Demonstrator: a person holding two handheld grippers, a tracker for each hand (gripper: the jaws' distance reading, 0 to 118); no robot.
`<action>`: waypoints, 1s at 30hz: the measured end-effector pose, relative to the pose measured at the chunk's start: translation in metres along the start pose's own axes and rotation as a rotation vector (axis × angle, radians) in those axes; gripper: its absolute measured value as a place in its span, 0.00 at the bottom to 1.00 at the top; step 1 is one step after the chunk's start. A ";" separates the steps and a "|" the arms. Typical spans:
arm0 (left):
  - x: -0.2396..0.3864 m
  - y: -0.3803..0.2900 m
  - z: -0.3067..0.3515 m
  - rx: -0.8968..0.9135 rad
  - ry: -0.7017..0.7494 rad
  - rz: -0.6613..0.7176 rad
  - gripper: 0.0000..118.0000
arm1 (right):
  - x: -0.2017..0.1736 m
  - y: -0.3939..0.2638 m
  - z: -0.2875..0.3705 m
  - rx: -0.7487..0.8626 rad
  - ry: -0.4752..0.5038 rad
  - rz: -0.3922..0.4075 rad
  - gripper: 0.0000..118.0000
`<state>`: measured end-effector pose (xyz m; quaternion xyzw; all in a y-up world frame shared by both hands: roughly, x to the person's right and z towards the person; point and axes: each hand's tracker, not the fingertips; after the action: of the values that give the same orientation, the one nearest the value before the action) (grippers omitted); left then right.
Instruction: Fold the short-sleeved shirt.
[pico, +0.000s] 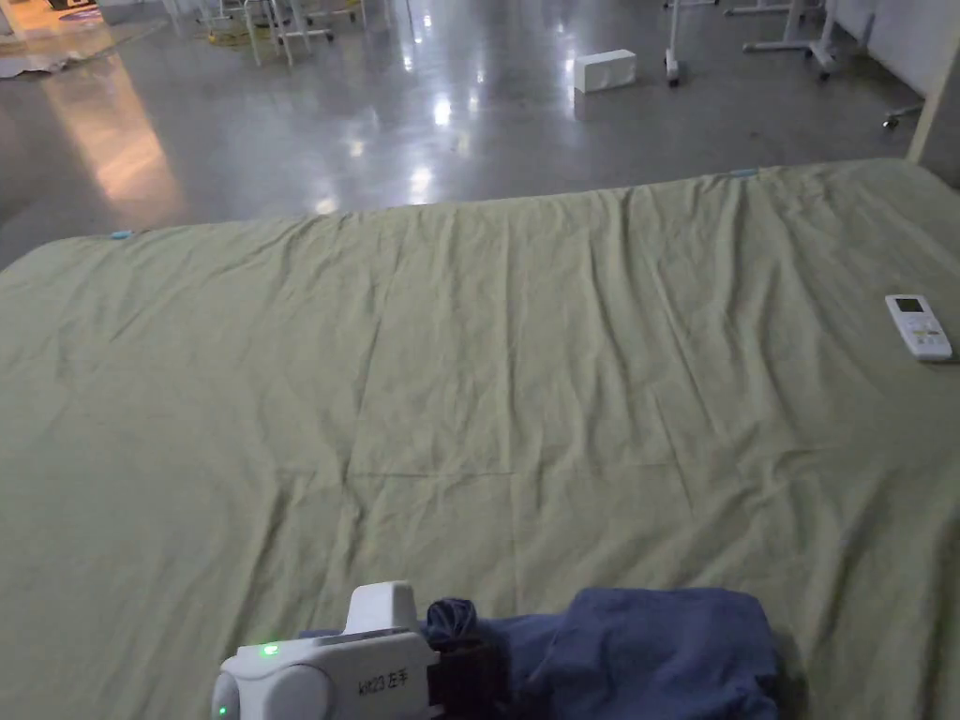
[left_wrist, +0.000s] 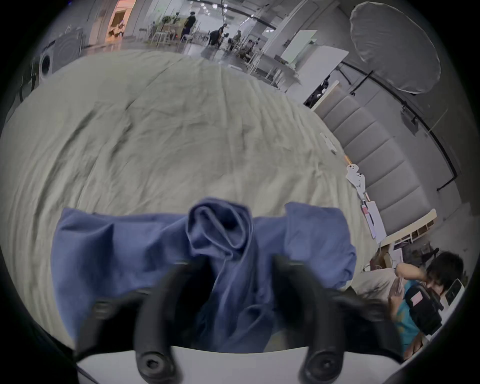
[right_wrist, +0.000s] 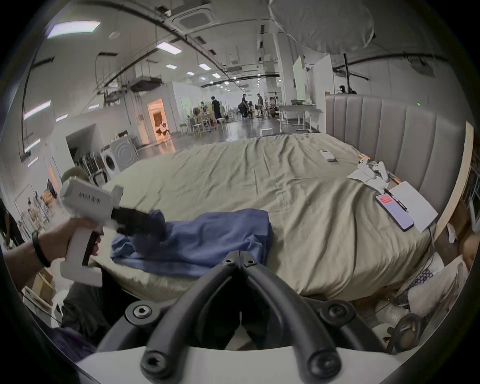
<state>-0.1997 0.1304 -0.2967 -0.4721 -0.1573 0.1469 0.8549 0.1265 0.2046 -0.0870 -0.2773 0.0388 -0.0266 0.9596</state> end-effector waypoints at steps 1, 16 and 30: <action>0.001 0.002 0.003 0.041 -0.051 -0.005 0.67 | 0.000 -0.001 0.002 0.003 0.018 -0.019 0.00; -0.054 -0.036 0.004 0.020 -0.187 0.393 0.09 | 0.008 -0.008 -0.004 -0.020 0.102 -0.221 0.00; -0.079 -0.024 0.076 0.312 -0.191 0.231 0.86 | -0.002 -0.002 -0.009 -0.040 0.118 -0.210 0.00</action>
<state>-0.3002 0.1443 -0.2486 -0.3327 -0.1578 0.3106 0.8763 0.1238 0.1986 -0.0937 -0.2968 0.0663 -0.1426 0.9419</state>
